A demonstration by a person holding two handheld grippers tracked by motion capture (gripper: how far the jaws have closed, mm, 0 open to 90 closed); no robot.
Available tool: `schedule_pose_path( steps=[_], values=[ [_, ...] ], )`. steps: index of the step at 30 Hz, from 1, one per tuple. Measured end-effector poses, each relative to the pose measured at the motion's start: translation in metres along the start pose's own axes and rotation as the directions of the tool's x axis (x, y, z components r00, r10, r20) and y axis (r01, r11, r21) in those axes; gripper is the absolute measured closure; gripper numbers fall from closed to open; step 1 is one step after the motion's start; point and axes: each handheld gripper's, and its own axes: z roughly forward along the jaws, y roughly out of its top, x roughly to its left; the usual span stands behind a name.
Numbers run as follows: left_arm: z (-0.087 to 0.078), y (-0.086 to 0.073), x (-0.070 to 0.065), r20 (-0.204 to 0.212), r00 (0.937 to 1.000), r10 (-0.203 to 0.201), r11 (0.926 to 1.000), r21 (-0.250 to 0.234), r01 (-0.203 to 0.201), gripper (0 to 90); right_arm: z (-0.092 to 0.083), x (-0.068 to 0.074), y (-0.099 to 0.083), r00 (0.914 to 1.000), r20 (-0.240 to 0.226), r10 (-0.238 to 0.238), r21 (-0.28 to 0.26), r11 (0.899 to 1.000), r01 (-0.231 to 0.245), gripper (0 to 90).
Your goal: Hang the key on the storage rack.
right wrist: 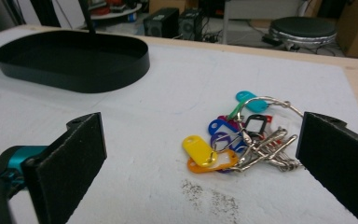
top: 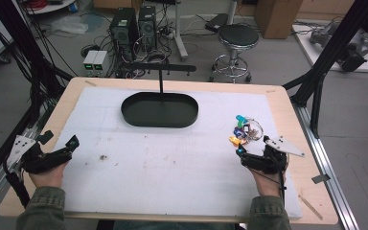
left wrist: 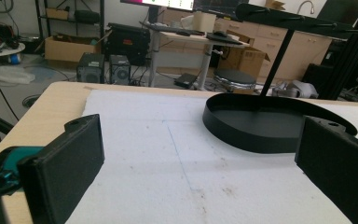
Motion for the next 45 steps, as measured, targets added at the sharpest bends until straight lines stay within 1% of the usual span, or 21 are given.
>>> schedule_pose_path(
  steps=[1, 2, 3, 4, 5, 8, 10, 15, 21, 24, 28, 31, 34, 37, 45],
  values=[
    [0.000, 0.000, 0.000, 0.000, 1.0000, 0.000, 1.0000, 0.000, 0.000, 1.7, 0.004, 0.002, 0.001, 0.9999, -0.008, -0.009, 0.033, 0.999, 0.009, 0.5],
    [0.000, 0.000, 0.000, -0.001, 1.0000, 0.000, 1.0000, -0.002, 0.000, 1.7, 0.006, 0.003, 0.002, 0.9998, -0.013, -0.013, 0.047, 0.999, 0.013, 0.5],
    [0.000, 0.000, 0.000, -0.001, 1.0000, -0.002, 1.0000, -0.002, 0.002, 1.7, 0.006, 0.003, 0.002, 0.9998, -0.013, -0.013, 0.047, 0.999, 0.013, 0.5],
    [0.001, 0.000, 0.001, -0.001, 1.0000, -0.002, 1.0000, -0.002, 0.002, 1.7, 0.010, 0.003, 0.004, 0.9996, -0.022, -0.019, 0.070, 0.997, 0.020, 0.5],
    [0.001, 0.000, 0.001, -0.002, 1.0000, -0.001, 1.0000, -0.003, 0.001, 1.7, 0.010, 0.003, 0.004, 0.9996, -0.022, -0.019, 0.070, 0.997, 0.020, 0.5],
    [0.001, 0.000, 0.001, -0.001, 1.0000, -0.002, 1.0000, -0.002, 0.002, 1.7, 0.016, 0.004, 0.009, 0.9992, -0.031, -0.027, 0.093, 0.995, 0.029, 0.5],
    [0.001, 0.000, 0.000, -0.001, 1.0000, -0.001, 1.0000, -0.003, 0.001, 1.7, 0.022, 0.005, 0.014, 0.9987, -0.038, -0.033, 0.103, 0.994, 0.036, 0.5],
    [0.001, 0.000, 0.001, -0.002, 1.0000, 0.000, 1.0000, -0.004, 0.000, 1.7, 0.029, 0.006, 0.020, 0.9976, -0.046, -0.051, 0.117, 0.992, 0.056, 0.5],
    [0.001, 0.000, 0.001, -0.002, 1.0000, -0.002, 1.0000, -0.004, 0.002, 1.7, 0.034, 0.006, 0.029, 0.9973, -0.051, -0.053, 0.131, 0.990, 0.059, 0.5],
    [0.001, 0.000, 0.002, -0.002, 1.0000, -0.003, 1.0000, -0.004, 0.003, 1.7, 0.036, 0.005, 0.033, 0.9975, -0.055, -0.044, 0.140, 0.989, 0.051, 0.5],
    [0.001, 0.000, 0.002, -0.003, 1.0000, -0.004, 1.0000, -0.005, 0.004, 1.7, 0.040, 0.004, 0.039, 0.9967, -0.061, -0.054, 0.149, 0.987, 0.063, 0.5],
    [0.001, 0.000, 0.002, -0.002, 1.0000, -0.004, 1.0000, -0.004, 0.004, 1.7, 0.044, 0.003, 0.041, 0.9968, -0.065, -0.047, 0.164, 0.985, 0.057, 0.5],
    [0.002, 0.000, 0.001, -0.001, 1.0000, -0.004, 1.0000, -0.005, 0.004, 1.7, 0.048, 0.001, 0.043, 0.9968, -0.069, -0.039, 0.190, 0.980, 0.052, 0.5],
    [0.002, 0.000, 0.001, 0.000, 1.0000, -0.006, 1.0000, -0.006, 0.006, 1.7, 0.053, -0.001, 0.046, 0.9960, -0.073, -0.051, 0.218, 0.974, 0.066, 0.5],
    [0.002, 0.000, 0.002, 0.001, 1.0000, -0.006, 1.0000, -0.004, 0.006, 1.7, 0.063, -0.006, 0.057, 0.9952, -0.077, -0.062, 0.252, 0.965, 0.079, 0.5]
  ],
)
